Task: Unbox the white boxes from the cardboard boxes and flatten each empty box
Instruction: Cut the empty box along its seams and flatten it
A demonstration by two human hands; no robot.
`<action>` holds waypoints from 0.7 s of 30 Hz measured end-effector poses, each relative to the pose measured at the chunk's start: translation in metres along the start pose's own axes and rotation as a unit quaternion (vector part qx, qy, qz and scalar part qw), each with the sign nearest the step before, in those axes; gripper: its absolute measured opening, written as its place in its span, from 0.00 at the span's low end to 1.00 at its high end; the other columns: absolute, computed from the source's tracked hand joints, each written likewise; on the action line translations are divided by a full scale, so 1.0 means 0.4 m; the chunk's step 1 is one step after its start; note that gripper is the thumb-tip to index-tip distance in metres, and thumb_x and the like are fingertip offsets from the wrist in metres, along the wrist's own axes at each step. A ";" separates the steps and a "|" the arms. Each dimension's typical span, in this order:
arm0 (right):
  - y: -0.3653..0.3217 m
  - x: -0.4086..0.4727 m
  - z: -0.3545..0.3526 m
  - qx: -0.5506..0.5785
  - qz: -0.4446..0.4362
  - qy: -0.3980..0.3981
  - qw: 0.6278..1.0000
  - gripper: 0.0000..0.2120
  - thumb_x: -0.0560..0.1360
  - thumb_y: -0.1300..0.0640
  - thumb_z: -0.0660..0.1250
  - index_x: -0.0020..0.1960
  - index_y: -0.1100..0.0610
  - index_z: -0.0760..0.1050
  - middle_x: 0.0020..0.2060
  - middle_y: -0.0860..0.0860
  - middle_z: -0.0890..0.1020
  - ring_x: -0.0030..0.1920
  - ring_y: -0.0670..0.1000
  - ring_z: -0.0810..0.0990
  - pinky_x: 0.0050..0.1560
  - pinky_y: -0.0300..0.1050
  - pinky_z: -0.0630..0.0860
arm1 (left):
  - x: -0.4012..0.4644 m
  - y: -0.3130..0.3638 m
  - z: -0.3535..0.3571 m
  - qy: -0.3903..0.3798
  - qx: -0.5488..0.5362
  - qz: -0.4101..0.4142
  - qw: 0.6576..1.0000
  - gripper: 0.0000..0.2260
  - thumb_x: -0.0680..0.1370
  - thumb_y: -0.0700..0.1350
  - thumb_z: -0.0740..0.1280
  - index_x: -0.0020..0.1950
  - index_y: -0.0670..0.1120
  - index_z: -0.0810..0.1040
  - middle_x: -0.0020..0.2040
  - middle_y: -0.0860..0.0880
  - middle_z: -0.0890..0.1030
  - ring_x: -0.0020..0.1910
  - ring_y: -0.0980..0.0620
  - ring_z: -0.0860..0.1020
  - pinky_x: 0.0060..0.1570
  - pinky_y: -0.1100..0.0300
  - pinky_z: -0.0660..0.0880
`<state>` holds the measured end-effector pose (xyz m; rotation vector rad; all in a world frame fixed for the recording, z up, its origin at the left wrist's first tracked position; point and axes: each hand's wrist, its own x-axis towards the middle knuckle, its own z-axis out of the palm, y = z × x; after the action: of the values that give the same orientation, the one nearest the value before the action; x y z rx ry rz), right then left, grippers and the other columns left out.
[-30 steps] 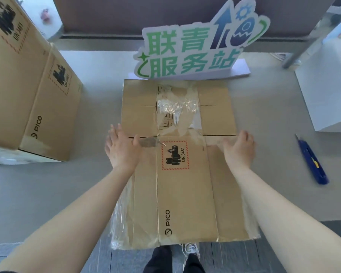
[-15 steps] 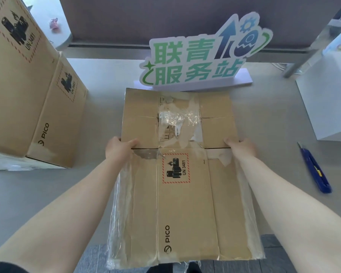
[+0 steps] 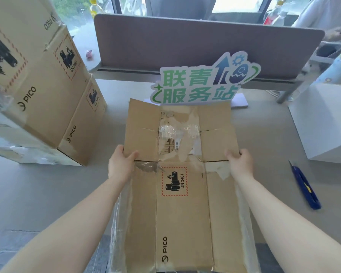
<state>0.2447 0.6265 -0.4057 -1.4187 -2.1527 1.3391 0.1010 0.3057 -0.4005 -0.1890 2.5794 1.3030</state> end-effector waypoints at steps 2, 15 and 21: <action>-0.014 -0.017 -0.025 0.026 -0.020 -0.007 0.999 0.14 0.75 0.50 0.71 0.48 0.59 0.73 0.39 0.49 0.78 0.41 0.54 0.76 0.36 0.45 0.69 | -0.048 0.018 -0.021 0.024 -0.019 0.012 0.999 0.08 0.77 0.50 0.69 0.49 0.48 0.73 0.42 0.55 0.80 0.41 0.56 0.78 0.34 0.59 0.69; -0.207 -0.263 -0.140 0.043 -0.246 -0.179 0.952 0.07 0.77 0.55 0.66 0.50 0.59 0.72 0.39 0.48 0.77 0.43 0.54 0.75 0.42 0.46 0.66 | -0.567 -0.077 -0.234 0.297 -0.092 -0.020 0.950 0.13 0.78 0.53 0.69 0.56 0.45 0.74 0.48 0.51 0.80 0.48 0.48 0.78 0.45 0.55 0.74; -0.295 -0.527 -0.041 0.028 -0.351 -0.288 0.890 0.03 0.78 0.58 0.63 0.50 0.58 0.72 0.37 0.45 0.76 0.42 0.53 0.74 0.38 0.45 0.67 | -0.818 -0.228 -0.423 0.417 -0.127 -0.092 0.895 0.16 0.78 0.51 0.69 0.60 0.43 0.75 0.55 0.47 0.81 0.51 0.46 0.79 0.48 0.54 0.72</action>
<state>0.2891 0.4496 -0.2465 -0.1152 -2.5517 1.5859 0.4092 0.1170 -0.2846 -1.2593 2.8799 1.7505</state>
